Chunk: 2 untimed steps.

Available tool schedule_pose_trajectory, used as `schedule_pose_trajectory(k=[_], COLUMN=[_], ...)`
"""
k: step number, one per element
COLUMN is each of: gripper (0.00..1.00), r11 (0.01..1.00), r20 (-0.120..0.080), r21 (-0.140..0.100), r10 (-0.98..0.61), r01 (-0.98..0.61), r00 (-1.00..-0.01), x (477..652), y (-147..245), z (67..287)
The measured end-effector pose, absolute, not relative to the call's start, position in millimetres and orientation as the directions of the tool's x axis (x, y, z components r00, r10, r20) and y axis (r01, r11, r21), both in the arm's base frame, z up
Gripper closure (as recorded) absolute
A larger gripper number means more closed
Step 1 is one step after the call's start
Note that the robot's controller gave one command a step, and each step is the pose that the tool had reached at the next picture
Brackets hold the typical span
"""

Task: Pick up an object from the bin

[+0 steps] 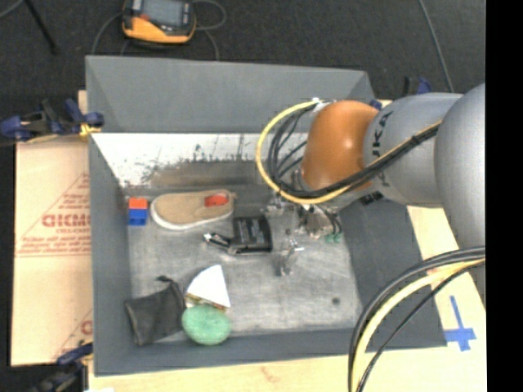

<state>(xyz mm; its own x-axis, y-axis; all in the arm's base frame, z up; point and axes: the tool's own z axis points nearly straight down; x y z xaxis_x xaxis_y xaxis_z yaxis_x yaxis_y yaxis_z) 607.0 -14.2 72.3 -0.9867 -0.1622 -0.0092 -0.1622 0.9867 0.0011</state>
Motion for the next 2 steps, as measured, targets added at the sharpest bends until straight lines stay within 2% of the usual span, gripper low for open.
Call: schedule_pose_trajectory(k=[1, 2], gripper=[1.00, 1.00], r11=[0.999, 0.999], r20=[-0.007, -0.007], r21=[-0.001, -0.001], r10=[0.033, 0.032], r01=[0.033, 0.032], r00=[-0.999, -0.999], x=[628.7, 628.8], y=[23.3, 23.3], z=[75.9, 75.9])
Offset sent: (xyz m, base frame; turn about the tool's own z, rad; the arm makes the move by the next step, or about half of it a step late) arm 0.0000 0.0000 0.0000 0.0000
